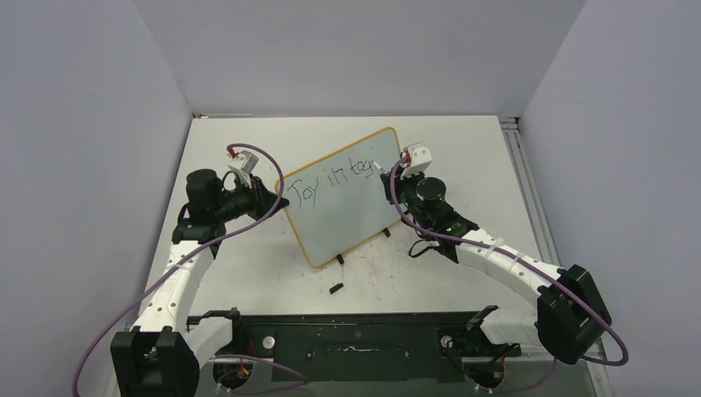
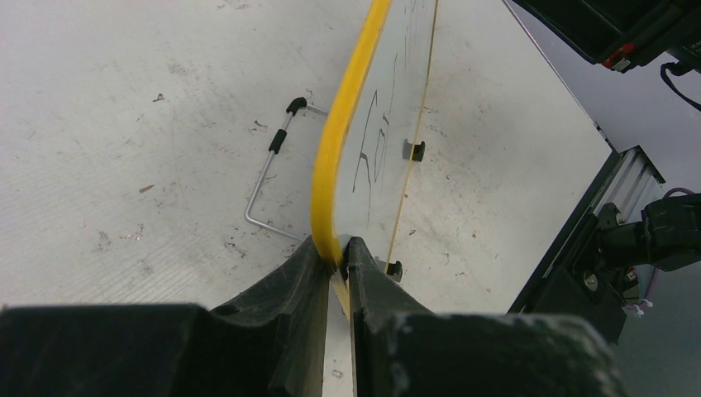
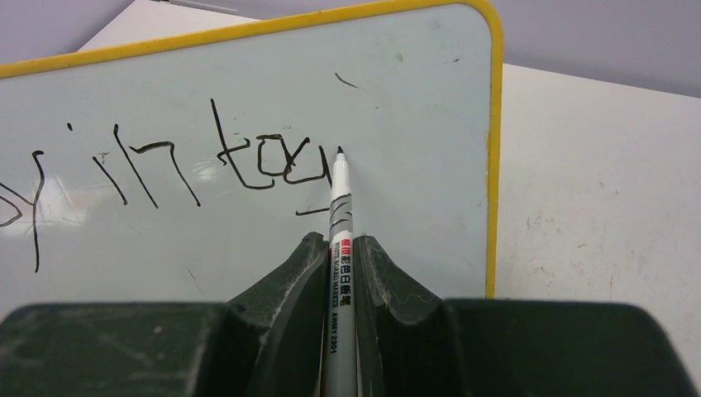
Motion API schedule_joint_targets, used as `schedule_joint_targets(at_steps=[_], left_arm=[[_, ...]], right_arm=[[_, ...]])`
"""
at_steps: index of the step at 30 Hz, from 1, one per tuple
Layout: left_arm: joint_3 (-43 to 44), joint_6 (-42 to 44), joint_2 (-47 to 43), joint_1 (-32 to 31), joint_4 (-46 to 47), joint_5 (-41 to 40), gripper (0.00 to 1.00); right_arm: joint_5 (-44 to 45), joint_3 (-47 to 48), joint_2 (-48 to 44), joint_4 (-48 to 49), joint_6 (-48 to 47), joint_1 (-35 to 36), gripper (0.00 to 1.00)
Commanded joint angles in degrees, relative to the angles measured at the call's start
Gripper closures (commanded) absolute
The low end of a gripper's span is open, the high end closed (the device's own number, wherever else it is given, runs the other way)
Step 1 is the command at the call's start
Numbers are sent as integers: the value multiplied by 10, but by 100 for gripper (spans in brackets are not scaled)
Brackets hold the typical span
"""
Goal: Write a sentence on the whiteboard
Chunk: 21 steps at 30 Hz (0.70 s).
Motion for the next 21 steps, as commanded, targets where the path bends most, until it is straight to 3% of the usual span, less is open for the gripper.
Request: schedule_joint_targets(at_steps=[1,21], left_arm=[[13,16,8,1,-14,1,100],[13,16,9,1,-14,0,100]], right_arm=[[3,12,4,32,-2,-6,95],[-7,23,9,52,-4,-21,95]])
